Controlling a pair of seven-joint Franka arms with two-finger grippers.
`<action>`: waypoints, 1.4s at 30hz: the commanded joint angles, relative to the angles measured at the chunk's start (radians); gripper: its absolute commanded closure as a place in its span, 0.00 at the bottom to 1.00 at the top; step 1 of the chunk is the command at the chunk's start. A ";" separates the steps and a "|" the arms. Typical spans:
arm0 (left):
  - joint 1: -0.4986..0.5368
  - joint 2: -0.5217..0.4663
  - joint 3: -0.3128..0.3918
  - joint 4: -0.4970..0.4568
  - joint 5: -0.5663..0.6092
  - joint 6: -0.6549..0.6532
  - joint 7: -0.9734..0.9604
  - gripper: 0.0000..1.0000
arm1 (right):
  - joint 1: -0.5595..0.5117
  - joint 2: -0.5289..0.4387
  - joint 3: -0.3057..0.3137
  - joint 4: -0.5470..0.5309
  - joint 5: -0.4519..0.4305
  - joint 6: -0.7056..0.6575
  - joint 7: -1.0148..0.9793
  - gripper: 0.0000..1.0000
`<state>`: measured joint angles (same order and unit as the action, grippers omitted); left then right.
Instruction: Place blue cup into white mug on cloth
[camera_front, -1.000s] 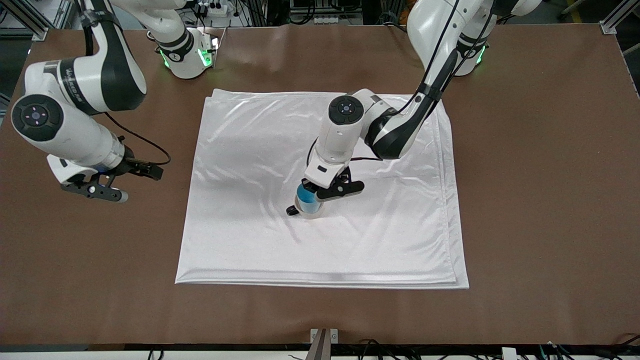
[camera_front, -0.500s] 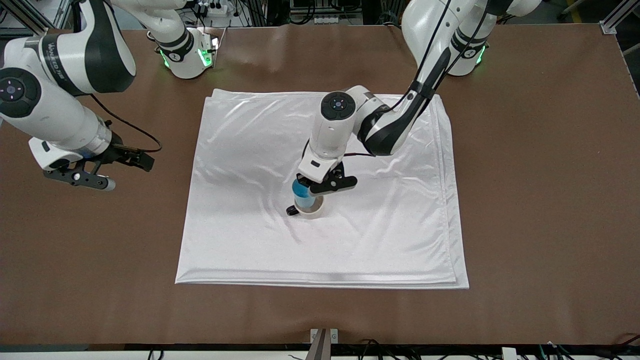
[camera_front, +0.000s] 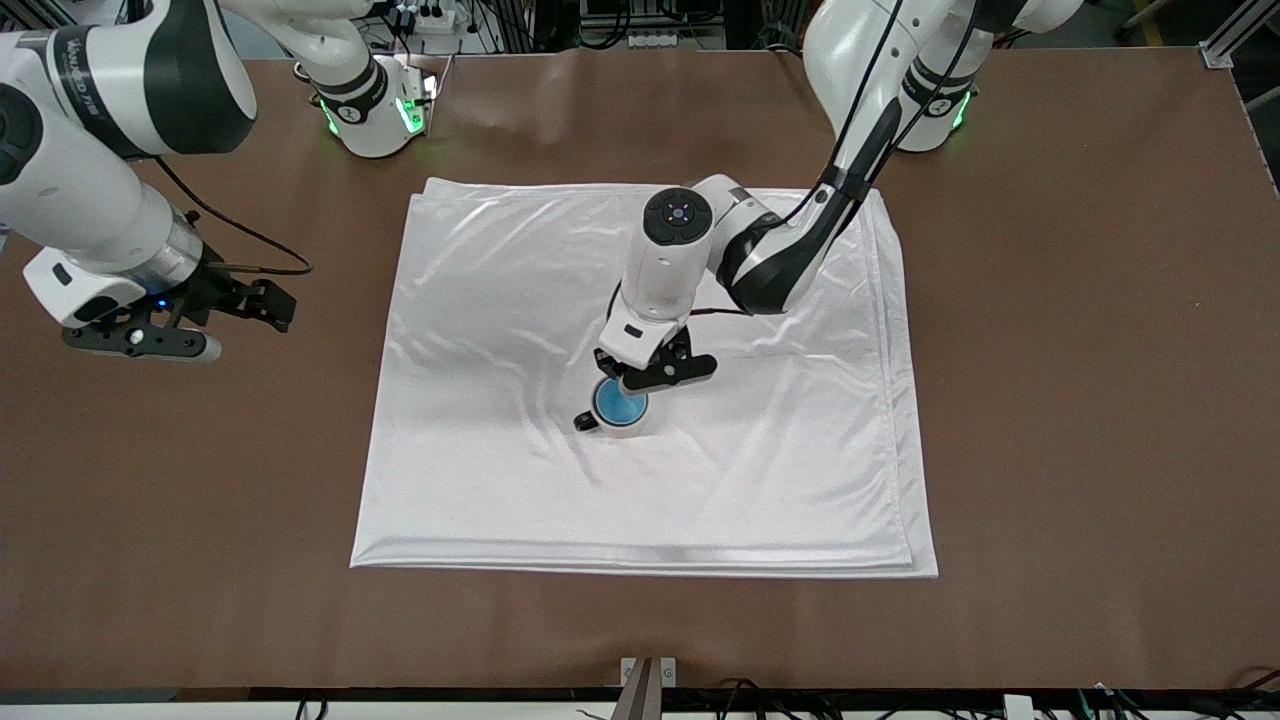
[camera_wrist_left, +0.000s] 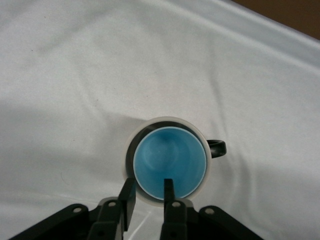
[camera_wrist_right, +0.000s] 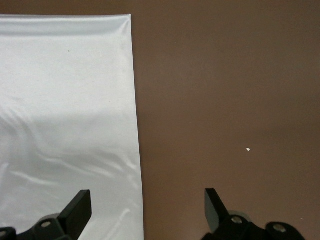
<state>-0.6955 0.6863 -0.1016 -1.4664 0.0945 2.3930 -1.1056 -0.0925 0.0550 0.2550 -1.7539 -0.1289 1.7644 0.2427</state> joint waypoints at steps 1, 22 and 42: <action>-0.004 -0.021 0.014 0.004 0.020 -0.027 -0.028 0.00 | -0.015 -0.017 -0.023 0.031 0.051 -0.051 -0.097 0.00; 0.105 -0.352 0.069 0.006 0.094 -0.435 0.119 0.00 | -0.009 -0.023 -0.141 0.234 0.127 -0.278 -0.298 0.00; 0.422 -0.570 0.066 -0.034 -0.059 -0.750 0.555 0.00 | -0.010 -0.033 -0.131 0.234 0.130 -0.263 -0.287 0.00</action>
<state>-0.3609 0.1747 -0.0263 -1.4418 0.1055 1.6552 -0.6831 -0.0952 0.0322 0.1158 -1.5264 -0.0144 1.4977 -0.0432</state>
